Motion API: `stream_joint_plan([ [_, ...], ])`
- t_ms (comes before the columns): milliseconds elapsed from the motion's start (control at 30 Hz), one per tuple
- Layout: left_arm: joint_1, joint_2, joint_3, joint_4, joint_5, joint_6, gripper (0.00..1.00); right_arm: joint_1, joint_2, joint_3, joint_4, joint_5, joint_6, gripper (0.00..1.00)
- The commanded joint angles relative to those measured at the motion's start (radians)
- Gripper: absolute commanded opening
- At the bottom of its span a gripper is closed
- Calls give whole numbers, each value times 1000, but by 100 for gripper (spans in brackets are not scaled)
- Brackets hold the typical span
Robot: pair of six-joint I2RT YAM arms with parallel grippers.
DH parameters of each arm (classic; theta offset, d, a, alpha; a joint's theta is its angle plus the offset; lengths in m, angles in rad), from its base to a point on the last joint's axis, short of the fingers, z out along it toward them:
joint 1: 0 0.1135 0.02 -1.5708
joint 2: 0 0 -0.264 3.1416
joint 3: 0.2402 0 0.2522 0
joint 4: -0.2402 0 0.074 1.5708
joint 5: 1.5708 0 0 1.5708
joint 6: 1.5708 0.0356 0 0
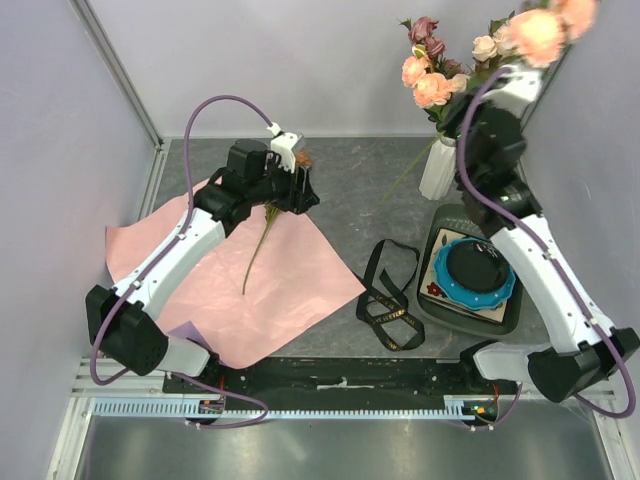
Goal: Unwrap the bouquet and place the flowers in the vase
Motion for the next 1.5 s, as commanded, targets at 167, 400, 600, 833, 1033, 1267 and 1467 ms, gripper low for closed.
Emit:
stream_joint_plan([
  [167,6,16,3,14,-105,-3,59,-73,-3,263,256,314,-349,0],
  [400,29,36,14,8,-64,-12,59,-74,124,464,227,294,-436,0],
  [600,77,33,12,30,-9,-62,61,-74,152,515,195,328,-516,0],
  [833,99,31,1,45,2,-86,79,-74,185,515,200,302,-549,0],
  [1033,103,26,0,48,-2,-84,80,-74,259,549,224,297,-582,0],
  [1267,106,33,1,48,2,-92,81,-77,348,615,252,307,-630,0],
  [1467,111,39,4,45,10,-98,81,-84,391,658,260,314,-645,0],
])
